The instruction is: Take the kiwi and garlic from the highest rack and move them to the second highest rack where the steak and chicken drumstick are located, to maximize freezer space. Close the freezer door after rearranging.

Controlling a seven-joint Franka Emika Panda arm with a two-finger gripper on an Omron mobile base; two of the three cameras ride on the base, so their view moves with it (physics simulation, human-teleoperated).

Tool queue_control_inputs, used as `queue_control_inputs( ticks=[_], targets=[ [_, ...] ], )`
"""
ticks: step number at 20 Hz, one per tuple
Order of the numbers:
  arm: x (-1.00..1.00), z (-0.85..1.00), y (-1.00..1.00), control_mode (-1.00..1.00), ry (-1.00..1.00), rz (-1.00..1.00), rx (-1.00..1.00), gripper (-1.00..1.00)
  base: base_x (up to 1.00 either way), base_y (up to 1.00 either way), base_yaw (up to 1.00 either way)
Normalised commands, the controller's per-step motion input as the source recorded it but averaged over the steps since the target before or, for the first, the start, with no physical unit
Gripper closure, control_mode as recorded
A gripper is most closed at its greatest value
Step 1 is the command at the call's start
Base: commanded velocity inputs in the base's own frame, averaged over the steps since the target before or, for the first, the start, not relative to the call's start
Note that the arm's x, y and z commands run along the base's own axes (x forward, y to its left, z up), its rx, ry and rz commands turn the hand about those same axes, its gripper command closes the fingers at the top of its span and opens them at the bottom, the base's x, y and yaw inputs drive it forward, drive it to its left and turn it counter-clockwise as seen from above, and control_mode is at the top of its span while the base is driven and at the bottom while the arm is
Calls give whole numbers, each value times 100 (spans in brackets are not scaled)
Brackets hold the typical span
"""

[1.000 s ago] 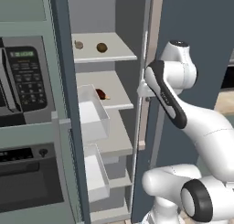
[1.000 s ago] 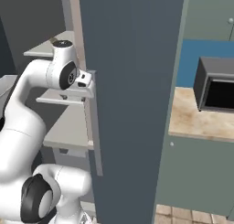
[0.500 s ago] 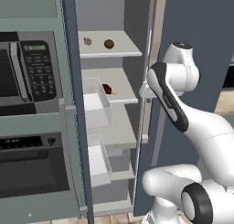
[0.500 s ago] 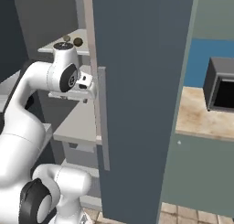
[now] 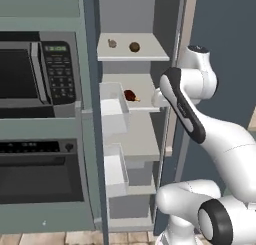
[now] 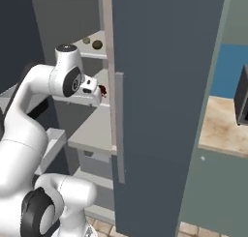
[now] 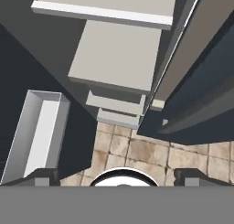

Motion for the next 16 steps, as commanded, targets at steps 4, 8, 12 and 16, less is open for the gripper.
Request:
queue_control_inputs(
  ticks=[4, 8, 12, 16],
  targets=[
    [0, 0, 0, 100, 0, 0, 0, -100, 42, -9, 1],
    [0, 0, 0, 100, 0, 0, 0, -100, 58, -6, 0],
    [0, 0, 0, 100, 0, 0, 0, -100, 47, -9, 4],
    [0, 0, 0, 100, 0, 0, 0, -100, 3, -8, 25]
  ],
)
